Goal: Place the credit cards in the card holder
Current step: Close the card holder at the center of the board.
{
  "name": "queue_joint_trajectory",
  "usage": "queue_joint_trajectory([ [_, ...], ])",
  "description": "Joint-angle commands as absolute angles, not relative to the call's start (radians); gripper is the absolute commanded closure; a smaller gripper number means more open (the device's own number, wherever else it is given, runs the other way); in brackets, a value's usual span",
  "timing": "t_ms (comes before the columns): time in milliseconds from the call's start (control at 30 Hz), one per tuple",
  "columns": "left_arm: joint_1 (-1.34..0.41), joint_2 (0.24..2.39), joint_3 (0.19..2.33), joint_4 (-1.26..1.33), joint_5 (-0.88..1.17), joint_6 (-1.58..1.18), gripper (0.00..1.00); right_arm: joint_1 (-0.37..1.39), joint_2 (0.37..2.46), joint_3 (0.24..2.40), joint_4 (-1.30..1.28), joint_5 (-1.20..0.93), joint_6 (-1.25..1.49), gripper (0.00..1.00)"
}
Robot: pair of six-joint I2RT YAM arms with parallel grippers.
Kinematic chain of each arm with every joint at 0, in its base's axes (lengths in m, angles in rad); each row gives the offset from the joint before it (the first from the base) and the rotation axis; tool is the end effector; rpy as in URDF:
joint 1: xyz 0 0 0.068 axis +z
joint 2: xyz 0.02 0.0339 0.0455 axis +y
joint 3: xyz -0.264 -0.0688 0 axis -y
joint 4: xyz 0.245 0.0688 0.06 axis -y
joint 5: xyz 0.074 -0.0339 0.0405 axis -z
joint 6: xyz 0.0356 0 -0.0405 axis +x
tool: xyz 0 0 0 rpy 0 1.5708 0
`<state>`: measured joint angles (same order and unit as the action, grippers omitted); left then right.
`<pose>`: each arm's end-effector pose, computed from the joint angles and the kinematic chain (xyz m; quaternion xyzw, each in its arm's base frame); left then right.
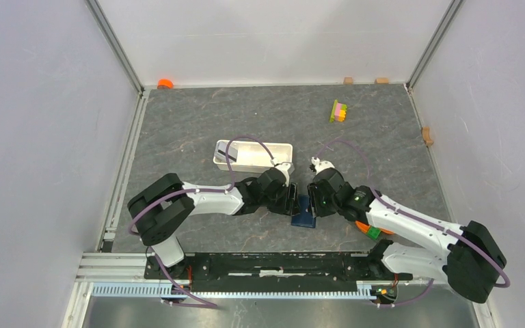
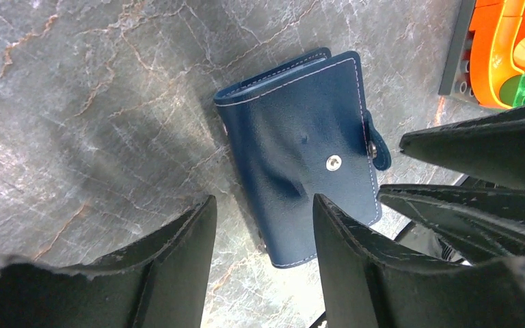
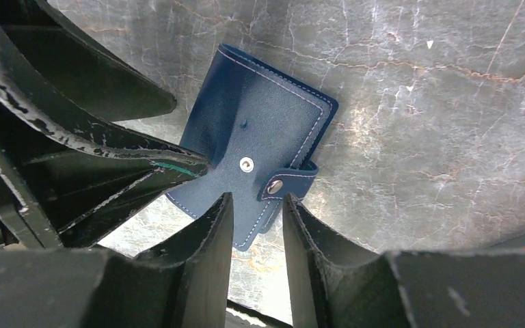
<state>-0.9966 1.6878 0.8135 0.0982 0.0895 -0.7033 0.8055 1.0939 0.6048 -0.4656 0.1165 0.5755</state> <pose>0.1777 -0.2806 0.1496 0.1517 0.9088 -0.3176 0.2242 0.1460 0.1460 0.1966 -0.0916 0.9471 0.1500 0.2687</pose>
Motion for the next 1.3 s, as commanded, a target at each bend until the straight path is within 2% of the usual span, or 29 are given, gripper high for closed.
queue_joint_trajectory([
  [0, -0.998, 1.712, 0.801, 0.143, 0.093, -0.722, 0.39, 0.817, 1.116, 0.65, -0.444, 0.148, 0.598, 0.64],
  [67, -0.998, 1.713, 0.798, 0.146, 0.092, -0.721, 0.4, 0.819, 1.121, 0.65, -0.439, 0.153, 0.597, 0.66],
  [167, -0.998, 1.715, 0.796, 0.146, 0.092, -0.721, 0.41, 0.819, 1.127, 0.648, -0.435, 0.161, 0.598, 0.74],
  [400, -0.999, 1.729, 0.799, 0.146, 0.092, -0.721, 0.41, 0.821, 1.136, 0.638, -0.424, 0.178, 0.597, 0.8],
  [633, -0.999, 1.755, 0.801, 0.146, 0.091, -0.715, 0.43, 0.821, 1.149, 0.632, -0.431, 0.204, 0.591, 0.81],
  [833, -0.999, 1.771, 0.812, 0.109, 0.061, -0.697, 0.5, 0.821, 1.129, 0.63, -0.419, 0.207, 0.58, 1.0],
  [1033, -1.006, 1.789, 0.83, 0.061, 0.024, -0.673, 0.57, 0.821, 1.096, 0.617, -0.374, 0.168, 0.558, 1.0],
  [1267, -1.008, 1.807, 0.83, 0.048, 0.014, -0.668, 0.6, 0.821, 1.131, 0.577, -0.309, 0.107, 0.548, 1.0],
])
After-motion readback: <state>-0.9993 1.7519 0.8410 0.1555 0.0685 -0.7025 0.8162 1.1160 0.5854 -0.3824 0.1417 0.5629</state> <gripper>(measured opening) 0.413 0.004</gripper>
